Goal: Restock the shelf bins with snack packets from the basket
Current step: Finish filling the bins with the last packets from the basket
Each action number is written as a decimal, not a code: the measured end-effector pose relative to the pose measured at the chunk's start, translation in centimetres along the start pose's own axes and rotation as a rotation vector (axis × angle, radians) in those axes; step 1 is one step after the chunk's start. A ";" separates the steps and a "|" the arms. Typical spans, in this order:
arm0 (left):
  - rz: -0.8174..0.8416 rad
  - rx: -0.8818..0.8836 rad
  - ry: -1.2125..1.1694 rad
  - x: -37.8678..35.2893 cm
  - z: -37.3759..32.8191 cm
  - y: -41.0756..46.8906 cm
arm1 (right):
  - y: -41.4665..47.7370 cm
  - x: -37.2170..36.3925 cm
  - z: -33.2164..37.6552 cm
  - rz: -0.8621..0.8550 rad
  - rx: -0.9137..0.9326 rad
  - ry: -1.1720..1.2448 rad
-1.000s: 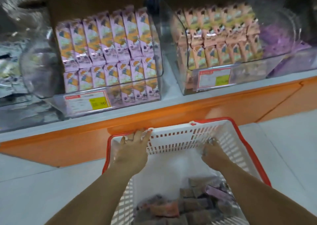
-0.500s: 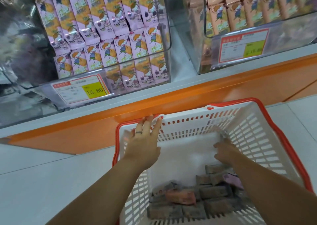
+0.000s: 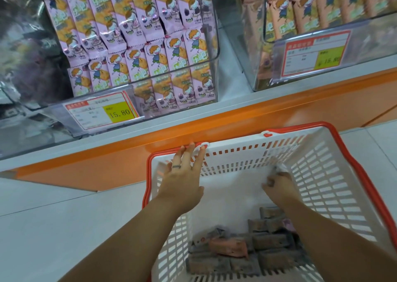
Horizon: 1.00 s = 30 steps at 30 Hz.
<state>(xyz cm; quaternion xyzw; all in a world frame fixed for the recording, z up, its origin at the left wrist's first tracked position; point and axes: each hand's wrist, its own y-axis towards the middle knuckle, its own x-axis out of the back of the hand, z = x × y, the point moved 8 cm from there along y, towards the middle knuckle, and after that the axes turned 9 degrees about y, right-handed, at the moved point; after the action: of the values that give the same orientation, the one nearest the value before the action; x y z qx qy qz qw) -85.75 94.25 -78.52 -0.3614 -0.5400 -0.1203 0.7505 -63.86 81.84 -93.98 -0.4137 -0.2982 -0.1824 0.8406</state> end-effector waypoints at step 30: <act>-0.634 -0.089 -0.557 18.1 12.5 -22.5 | -29.9 8.7 33.1 0.642 0.519 0.691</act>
<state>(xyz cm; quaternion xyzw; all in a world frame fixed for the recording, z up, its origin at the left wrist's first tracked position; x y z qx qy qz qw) -100.59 90.44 -51.01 -0.2282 -0.8008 -0.2662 0.4856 -85.43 90.28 -54.91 -0.1787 0.1022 0.0381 0.9778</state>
